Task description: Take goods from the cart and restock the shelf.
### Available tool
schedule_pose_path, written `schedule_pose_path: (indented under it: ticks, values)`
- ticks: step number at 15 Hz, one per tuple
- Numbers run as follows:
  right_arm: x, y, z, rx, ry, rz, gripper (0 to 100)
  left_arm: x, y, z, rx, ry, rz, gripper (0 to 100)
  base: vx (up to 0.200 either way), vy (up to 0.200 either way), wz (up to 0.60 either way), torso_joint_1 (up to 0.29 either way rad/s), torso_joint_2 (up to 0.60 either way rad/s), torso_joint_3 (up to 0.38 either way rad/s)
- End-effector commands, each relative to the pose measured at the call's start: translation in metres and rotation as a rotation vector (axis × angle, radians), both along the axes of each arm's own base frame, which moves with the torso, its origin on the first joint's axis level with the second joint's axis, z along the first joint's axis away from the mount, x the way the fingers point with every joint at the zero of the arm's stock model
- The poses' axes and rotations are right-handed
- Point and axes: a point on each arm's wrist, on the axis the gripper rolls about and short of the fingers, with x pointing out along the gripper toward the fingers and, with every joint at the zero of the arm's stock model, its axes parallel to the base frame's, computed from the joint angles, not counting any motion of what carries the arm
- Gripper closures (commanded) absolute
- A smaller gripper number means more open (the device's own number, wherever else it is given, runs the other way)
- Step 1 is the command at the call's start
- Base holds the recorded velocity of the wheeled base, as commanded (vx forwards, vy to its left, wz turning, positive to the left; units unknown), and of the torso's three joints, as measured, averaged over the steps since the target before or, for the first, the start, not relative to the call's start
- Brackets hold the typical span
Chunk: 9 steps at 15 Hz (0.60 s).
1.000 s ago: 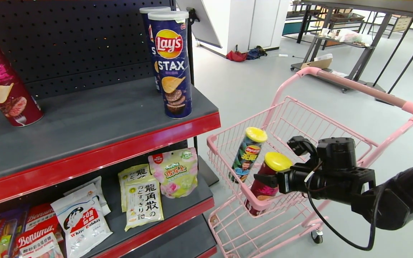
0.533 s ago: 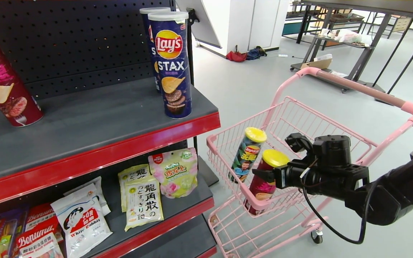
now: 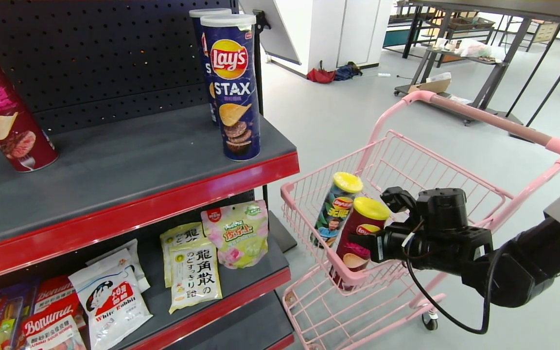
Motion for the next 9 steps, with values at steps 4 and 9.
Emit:
schedule_pose_path:
  ticks: [4, 9]
  values:
    - [-0.017, 0.005, 0.031, 0.016, -0.092, 0.003, 100, 0.000, 0.000, 0.000, 0.000, 0.002, 0.000, 0, 0.000, 0.000, 0.00, 0.000, 0.00, 0.000]
    - [-0.059, -0.012, 0.076, 0.055, -0.215, -0.016, 100, 0.000, 0.000, 0.000, 0.000, 0.002, 0.002, 0, 0.000, 0.000, 0.00, 0.000, 0.00, 0.000]
